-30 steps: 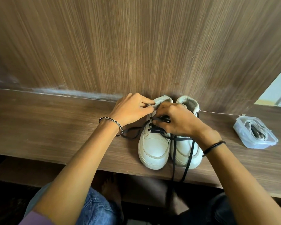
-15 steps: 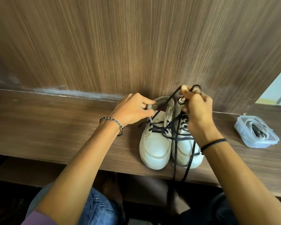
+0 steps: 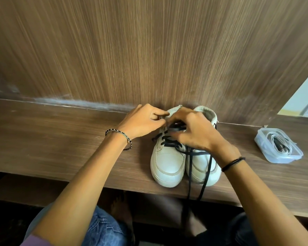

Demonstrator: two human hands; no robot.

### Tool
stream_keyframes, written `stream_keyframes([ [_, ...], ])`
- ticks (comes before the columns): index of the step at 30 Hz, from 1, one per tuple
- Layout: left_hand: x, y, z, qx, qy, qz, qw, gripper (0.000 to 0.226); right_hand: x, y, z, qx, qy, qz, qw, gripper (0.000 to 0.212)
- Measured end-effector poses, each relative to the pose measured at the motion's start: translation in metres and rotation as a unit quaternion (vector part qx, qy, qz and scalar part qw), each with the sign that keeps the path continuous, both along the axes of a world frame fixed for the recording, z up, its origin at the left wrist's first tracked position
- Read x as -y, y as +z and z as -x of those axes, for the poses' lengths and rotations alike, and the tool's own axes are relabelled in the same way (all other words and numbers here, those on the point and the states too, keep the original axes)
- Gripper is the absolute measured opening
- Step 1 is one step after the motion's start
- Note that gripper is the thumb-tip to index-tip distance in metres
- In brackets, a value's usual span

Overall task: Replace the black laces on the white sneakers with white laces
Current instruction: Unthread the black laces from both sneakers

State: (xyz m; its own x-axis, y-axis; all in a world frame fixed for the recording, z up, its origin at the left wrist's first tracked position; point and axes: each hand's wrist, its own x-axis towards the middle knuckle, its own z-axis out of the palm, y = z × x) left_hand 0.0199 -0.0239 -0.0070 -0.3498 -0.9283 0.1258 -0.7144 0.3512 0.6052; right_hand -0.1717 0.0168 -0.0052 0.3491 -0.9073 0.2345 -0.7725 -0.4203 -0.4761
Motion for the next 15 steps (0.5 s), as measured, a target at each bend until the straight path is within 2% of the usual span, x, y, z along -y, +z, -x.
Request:
stream_keyframes([
  [2,0.000,-0.001,0.001,-0.010,-0.008,-0.018,1.000,0.033,-0.003,-0.002,-0.003,-0.110,0.008,-0.004,0.994,0.022],
  [3,0.000,-0.002,0.001,-0.015,-0.013,-0.024,1.000,0.031,-0.003,-0.001,-0.004,-0.132,0.009,-0.002,0.991,0.024],
  [10,0.002,-0.005,0.003,-0.007,-0.002,-0.002,1.000,0.031,-0.004,-0.009,-0.012,-0.178,-0.054,0.036,0.982,0.036],
  [12,0.001,-0.003,0.001,0.012,0.003,0.005,1.000,0.030,-0.001,-0.011,-0.014,-0.130,-0.086,0.037,0.987,0.030],
  [15,0.001,-0.003,-0.003,0.024,0.002,0.005,1.000,0.023,0.007,-0.014,-0.013,0.022,-0.122,0.008,0.992,0.022],
])
